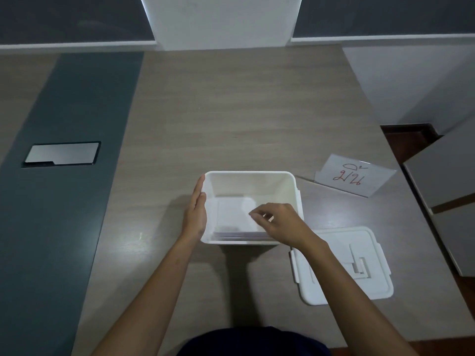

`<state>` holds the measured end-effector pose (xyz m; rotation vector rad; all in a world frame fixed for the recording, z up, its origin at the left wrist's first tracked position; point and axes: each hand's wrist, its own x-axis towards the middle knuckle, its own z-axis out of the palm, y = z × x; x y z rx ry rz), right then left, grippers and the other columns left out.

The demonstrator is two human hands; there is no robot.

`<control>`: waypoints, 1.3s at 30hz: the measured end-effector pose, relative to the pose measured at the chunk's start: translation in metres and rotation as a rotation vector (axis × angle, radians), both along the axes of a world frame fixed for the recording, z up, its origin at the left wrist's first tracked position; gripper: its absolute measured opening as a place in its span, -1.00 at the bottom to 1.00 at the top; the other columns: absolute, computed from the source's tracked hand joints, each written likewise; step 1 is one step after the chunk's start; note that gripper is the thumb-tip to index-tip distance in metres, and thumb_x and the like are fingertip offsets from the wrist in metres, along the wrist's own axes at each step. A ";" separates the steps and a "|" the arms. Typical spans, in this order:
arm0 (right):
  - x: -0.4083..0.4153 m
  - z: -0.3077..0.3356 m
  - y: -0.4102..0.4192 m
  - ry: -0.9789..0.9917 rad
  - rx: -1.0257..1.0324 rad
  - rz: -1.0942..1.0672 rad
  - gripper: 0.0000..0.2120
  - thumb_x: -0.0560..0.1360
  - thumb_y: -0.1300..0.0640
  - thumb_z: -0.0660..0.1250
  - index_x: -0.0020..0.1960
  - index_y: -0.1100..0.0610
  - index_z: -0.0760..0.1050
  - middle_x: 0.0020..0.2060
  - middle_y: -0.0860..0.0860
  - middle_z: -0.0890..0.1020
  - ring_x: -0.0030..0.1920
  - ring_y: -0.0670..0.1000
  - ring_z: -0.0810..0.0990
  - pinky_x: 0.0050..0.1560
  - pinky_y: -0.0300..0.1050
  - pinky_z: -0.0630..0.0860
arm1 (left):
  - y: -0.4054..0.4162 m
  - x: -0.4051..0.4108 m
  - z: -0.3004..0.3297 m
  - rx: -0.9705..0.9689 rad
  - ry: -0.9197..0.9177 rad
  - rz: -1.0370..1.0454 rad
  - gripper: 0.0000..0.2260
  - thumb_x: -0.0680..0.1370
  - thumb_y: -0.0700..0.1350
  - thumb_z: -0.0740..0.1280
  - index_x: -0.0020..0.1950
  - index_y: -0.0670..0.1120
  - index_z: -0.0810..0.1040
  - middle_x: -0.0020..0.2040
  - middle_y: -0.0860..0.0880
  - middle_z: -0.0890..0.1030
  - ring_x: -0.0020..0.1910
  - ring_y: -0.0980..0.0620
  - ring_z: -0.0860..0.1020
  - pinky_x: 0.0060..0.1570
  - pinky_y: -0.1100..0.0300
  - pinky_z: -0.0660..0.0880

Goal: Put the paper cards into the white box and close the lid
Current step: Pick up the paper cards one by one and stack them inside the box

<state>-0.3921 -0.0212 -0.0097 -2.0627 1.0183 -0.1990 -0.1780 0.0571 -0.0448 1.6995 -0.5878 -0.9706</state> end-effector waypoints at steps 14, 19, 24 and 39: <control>-0.083 0.001 -0.128 0.149 -0.381 -0.771 -0.52 0.51 0.28 0.33 0.42 0.15 0.40 0.42 0.14 0.41 0.48 0.21 0.22 0.46 0.09 0.22 | -0.015 -0.008 -0.005 0.012 -0.055 -0.032 -0.56 0.66 -0.13 0.04 0.45 0.28 0.33 0.41 0.33 0.33 0.44 0.27 0.27 0.42 0.26 0.15; -0.117 -0.010 -0.160 0.382 -0.376 -0.744 -0.49 0.53 0.21 0.38 0.46 0.07 0.38 0.48 0.13 0.36 0.56 0.24 0.05 0.53 0.21 -0.09 | -0.015 -0.011 0.000 0.024 -0.047 -0.023 -0.57 0.66 -0.12 0.04 0.44 0.28 0.33 0.39 0.37 0.33 0.41 0.32 0.27 0.40 0.30 0.14; -0.129 -0.020 -0.167 0.362 -0.400 -0.797 -0.69 0.47 0.19 0.46 0.21 0.11 0.61 0.12 0.17 0.66 0.27 0.18 0.52 0.55 0.15 -0.08 | -0.015 -0.013 0.003 0.035 -0.053 -0.025 -0.57 0.67 -0.13 0.04 0.45 0.27 0.32 0.37 0.40 0.32 0.40 0.35 0.25 0.39 0.32 0.13; -0.061 0.033 -0.120 -0.190 -0.538 -0.767 -0.88 0.48 0.14 0.45 0.02 0.09 0.65 -0.05 0.01 0.70 -0.11 -0.06 0.63 -0.10 -0.18 0.58 | -0.014 -0.014 0.006 0.049 -0.054 -0.029 -0.57 0.65 -0.09 0.04 0.41 0.37 0.33 0.38 0.38 0.32 0.38 0.34 0.26 0.36 0.30 0.16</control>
